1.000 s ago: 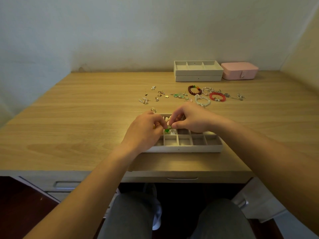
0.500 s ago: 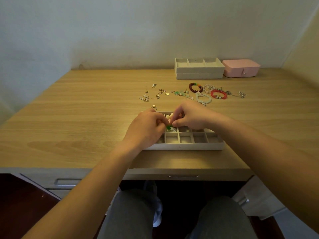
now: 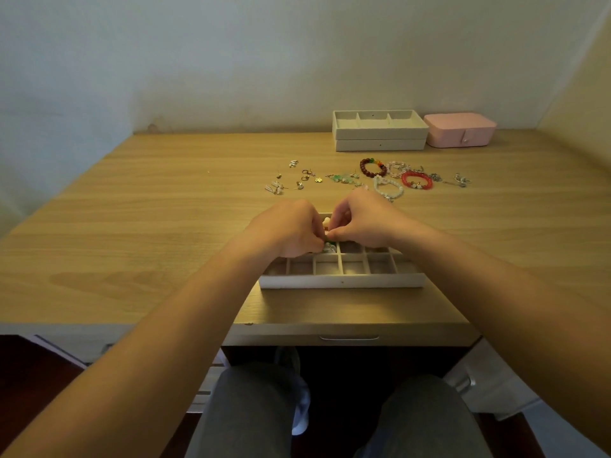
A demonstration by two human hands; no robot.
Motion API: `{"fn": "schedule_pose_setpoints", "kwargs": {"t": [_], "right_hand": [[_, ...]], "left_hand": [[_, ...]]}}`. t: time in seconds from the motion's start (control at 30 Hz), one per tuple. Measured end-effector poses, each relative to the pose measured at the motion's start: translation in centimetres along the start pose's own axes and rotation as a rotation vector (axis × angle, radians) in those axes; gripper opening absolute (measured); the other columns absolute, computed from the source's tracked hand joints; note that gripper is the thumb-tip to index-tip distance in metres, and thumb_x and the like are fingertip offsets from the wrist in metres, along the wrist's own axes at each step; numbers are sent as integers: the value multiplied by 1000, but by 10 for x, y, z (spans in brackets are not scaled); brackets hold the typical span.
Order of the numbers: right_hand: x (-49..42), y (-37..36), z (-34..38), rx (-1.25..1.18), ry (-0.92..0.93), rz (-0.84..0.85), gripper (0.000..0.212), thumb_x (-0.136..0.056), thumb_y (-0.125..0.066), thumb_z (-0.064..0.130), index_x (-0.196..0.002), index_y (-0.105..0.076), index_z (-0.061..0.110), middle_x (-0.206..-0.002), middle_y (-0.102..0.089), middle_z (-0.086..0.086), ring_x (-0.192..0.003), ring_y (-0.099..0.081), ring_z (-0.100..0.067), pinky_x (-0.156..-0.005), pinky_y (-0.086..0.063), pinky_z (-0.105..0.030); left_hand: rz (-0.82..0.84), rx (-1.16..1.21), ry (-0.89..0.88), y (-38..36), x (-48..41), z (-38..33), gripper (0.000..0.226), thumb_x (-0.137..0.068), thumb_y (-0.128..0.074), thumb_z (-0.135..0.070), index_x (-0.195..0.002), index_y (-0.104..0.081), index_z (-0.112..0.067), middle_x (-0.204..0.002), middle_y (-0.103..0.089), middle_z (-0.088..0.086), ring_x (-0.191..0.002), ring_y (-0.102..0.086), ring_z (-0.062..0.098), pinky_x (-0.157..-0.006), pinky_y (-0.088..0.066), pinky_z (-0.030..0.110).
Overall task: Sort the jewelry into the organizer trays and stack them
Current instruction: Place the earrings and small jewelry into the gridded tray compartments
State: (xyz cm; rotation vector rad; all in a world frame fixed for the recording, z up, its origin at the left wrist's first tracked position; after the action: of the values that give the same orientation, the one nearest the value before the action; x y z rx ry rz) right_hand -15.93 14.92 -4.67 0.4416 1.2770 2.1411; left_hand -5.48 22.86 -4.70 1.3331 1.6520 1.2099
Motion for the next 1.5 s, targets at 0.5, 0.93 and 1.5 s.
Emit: {"fn": "schedule_pose_setpoints", "kwargs": {"t": [0.5,0.93,1.5], "right_hand": [[1,-2,-4,-58,2,-16,6,-84,-81,23,-80,-78,25,-77,-70,11,-78,-65,-7,-75,-55,-29],[2,-3,-4,-74,-9,-8,5,-83,-82,25,-83,-79,22,-82,-72,8,-81,-66,-8,-76,-57,-30],[2,0,-3,-104,-53,7,8,-91,-74,24,-93,-82,22,-88,-74,5,-88,-66,-13,-85,-58,-36]], "left_hand": [[42,-234,-47,2,-8,-10,13,-87,-73,-40,-94,-77,-31,-84,-70,-2,-83,-64,23,-66,-50,32],[30,-229,-81,5,-13,-7,16,-90,-71,-38,-93,-75,-24,-85,-70,0,-82,-64,23,-77,-57,41],[-28,-13,-114,10,-14,2,2,-88,-75,-25,-87,-76,-26,-81,-70,-6,-83,-66,17,-77,-54,35]]}}
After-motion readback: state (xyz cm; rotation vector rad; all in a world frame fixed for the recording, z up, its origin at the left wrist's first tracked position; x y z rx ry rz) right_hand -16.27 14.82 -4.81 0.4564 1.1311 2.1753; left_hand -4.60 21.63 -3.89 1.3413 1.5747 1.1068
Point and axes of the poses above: each hand's wrist, its own x-axis away from the middle knuckle, its own y-axis out of the back of the hand, z = x × y, the point moved 6 cm from there along -x, towards the middle knuckle
